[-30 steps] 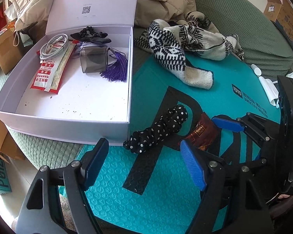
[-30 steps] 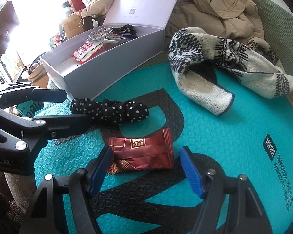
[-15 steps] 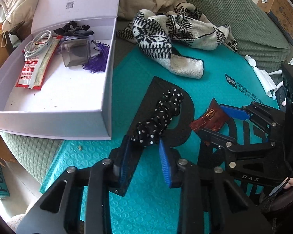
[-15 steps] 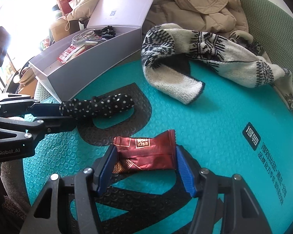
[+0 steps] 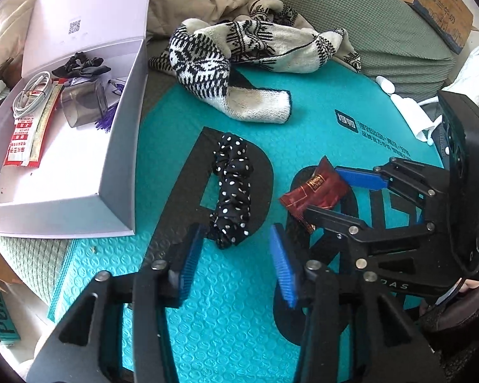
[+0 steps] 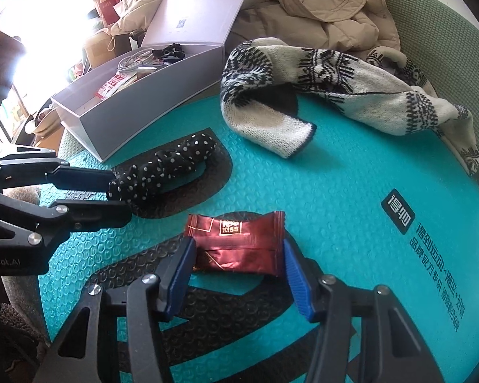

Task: Organize objects
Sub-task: 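Grasp the polka-dot scrunchie with left gripper while right grasps the red chocolate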

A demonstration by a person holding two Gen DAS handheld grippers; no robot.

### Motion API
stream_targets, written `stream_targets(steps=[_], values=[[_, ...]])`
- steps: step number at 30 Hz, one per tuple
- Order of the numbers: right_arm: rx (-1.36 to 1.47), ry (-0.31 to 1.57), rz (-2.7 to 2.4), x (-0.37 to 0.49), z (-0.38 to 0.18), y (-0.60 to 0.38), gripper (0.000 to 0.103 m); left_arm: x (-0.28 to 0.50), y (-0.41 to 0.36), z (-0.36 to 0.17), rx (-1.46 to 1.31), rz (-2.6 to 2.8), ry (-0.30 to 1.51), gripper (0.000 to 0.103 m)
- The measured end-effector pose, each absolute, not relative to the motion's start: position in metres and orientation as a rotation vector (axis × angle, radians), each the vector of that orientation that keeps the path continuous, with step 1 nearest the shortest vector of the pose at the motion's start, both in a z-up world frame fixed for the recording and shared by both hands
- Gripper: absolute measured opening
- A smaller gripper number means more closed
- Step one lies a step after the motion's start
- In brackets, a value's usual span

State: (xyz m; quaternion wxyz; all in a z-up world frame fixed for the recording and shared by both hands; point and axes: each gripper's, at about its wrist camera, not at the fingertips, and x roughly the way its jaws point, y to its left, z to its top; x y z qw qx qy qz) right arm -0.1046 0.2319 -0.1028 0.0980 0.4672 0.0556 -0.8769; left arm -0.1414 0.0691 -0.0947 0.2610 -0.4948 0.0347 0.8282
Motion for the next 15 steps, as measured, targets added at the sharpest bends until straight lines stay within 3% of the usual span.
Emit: stream_targets(steps=[11,13,15], values=[[1.397,0.113,-2.631,-0.101,-0.1,0.242,0.064,-0.169,0.088,-0.107,-1.308,2.269,0.121,0.052],[1.366,0.107,-2.65,-0.1,-0.095,0.246,0.064,-0.169,0.092,-0.109,-1.295,2.284,0.149,0.05],[1.36,0.112,-2.653,-0.101,-0.093,0.248,0.064,-0.167,0.096,-0.11,-1.291,2.299,0.197,0.037]])
